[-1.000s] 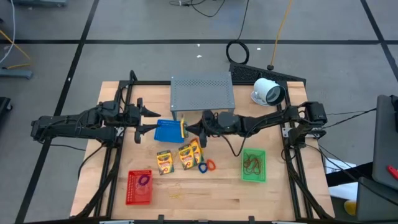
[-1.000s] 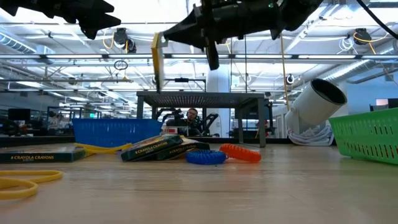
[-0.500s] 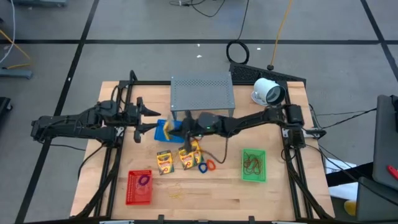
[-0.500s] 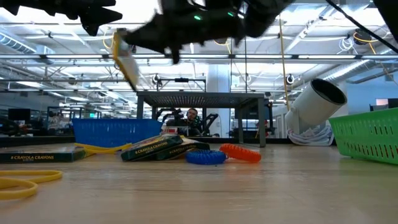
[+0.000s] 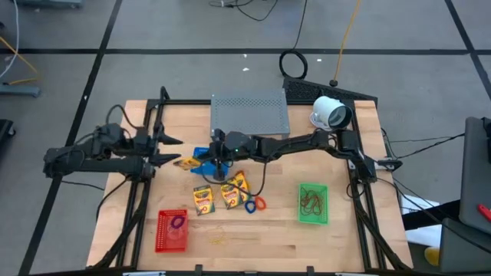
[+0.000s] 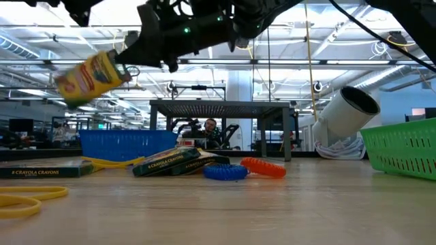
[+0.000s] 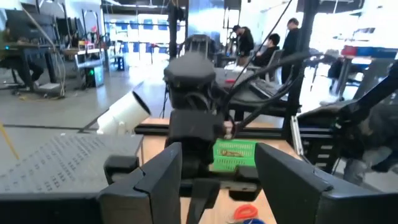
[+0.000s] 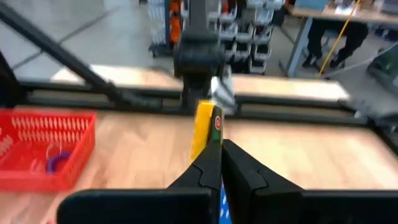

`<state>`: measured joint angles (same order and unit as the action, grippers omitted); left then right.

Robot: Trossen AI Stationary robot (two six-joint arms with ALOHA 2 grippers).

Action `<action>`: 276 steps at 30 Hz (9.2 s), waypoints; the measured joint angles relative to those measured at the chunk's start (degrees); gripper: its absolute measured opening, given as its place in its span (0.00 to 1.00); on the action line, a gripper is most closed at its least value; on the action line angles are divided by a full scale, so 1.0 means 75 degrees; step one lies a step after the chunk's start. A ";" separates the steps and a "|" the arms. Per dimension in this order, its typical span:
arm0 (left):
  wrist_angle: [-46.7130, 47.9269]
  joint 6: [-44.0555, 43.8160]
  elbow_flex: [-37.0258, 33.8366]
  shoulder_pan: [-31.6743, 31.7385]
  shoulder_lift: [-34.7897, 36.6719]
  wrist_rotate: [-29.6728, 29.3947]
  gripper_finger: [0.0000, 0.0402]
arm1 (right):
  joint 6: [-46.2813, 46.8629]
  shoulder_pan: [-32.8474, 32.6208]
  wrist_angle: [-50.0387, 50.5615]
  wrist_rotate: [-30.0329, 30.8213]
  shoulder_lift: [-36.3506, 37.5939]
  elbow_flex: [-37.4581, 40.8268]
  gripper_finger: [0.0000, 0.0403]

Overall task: Pick & Place Office Desk Supplies
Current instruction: Put the yellow crayon box into the blue bin

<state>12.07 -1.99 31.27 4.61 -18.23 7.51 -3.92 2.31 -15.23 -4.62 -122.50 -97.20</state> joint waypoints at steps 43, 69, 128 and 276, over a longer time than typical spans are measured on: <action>0.0434 0.0060 0.0000 -0.0231 0.0506 0.0000 0.53 | -0.0855 0.0047 0.1893 0.1204 0.0006 0.0034 0.03; 0.0574 0.0065 -0.0006 -0.0228 0.0505 0.0000 0.53 | -0.0387 -0.0086 0.1258 0.1791 0.0103 0.0040 0.26; 0.2968 -0.2045 0.0993 -0.1546 -0.1971 -0.0325 0.53 | 0.4959 -0.2244 0.4342 0.3608 0.3617 0.2933 0.25; -0.2697 -0.3355 -0.0311 -0.3533 -0.8880 -0.2756 0.00 | 0.7364 -0.0819 0.3000 -0.1859 0.1929 0.2767 0.26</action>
<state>-8.16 -27.16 28.94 -21.89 -84.84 -13.16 51.30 -3.84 7.27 -18.57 -108.03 -76.45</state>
